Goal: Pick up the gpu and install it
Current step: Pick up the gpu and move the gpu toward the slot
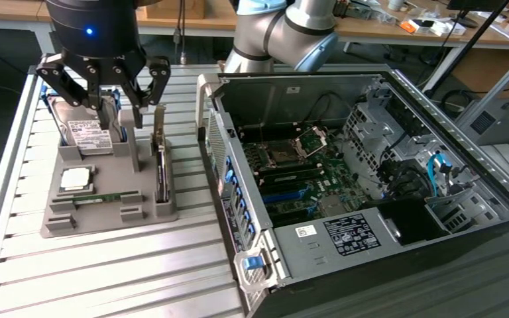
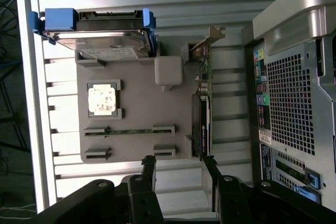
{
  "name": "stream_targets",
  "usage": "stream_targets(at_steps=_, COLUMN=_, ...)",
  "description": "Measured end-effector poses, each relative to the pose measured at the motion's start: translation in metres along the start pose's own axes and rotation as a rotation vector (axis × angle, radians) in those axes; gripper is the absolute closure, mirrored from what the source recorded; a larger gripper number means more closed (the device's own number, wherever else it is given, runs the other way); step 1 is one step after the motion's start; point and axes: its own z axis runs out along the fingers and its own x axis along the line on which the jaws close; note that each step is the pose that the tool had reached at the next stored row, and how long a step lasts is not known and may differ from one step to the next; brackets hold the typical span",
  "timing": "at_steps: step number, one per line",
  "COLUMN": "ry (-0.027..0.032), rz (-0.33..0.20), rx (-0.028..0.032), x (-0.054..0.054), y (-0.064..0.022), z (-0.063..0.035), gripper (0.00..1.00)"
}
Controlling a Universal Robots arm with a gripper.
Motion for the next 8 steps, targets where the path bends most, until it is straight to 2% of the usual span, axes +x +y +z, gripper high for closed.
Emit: stream_targets(at_steps=8, ry=0.0000, rz=0.000, rx=0.0000, x=-0.0002, y=-0.0001, z=0.0020, gripper=0.52)
